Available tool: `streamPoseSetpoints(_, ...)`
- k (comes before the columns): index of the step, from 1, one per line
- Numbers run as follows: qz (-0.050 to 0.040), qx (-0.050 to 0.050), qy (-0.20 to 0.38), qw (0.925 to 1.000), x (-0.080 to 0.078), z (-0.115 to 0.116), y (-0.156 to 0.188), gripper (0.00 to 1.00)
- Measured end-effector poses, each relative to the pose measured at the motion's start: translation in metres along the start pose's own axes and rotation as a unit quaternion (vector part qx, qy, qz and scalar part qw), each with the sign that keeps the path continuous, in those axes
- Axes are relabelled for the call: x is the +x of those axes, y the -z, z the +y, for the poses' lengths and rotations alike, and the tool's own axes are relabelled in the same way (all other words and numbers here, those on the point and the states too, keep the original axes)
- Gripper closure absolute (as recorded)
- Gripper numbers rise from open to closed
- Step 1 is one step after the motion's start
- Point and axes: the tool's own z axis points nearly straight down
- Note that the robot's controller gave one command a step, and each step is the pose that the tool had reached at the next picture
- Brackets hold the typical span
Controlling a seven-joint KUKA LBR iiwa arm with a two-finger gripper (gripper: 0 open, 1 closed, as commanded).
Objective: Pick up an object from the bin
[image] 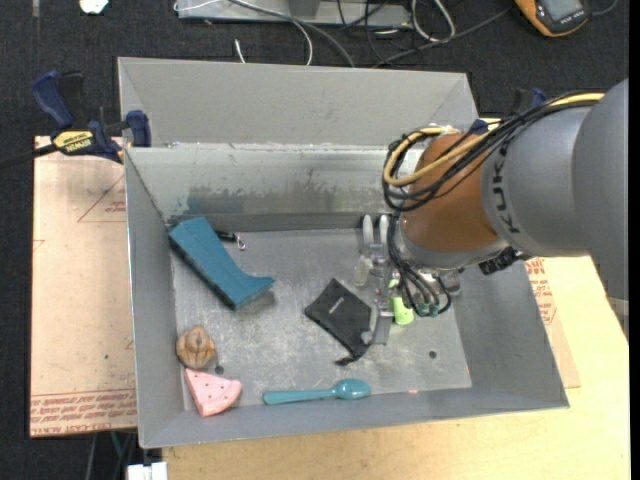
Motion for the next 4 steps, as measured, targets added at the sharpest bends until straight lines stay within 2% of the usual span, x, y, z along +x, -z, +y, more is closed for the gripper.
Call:
streamPoseSetpoints(1, -0.0016, 0.001, -0.055, 0.9985, 0.006, 0.001, 0.034, 0.0)
streamPoseSetpoints(2, 0.0008, -0.002, -0.074, 0.9972, 0.012, 0.091, 0.019, 0.0)
streamPoseSetpoints(3, -0.0039, -0.001, -0.201, 0.9796, 0.016, 0.068, -0.003, 0.0)
streamPoseSetpoints(4, -0.001, -0.005, -0.107, 0.9942, 0.0, 0.037, -0.01, 1.0)
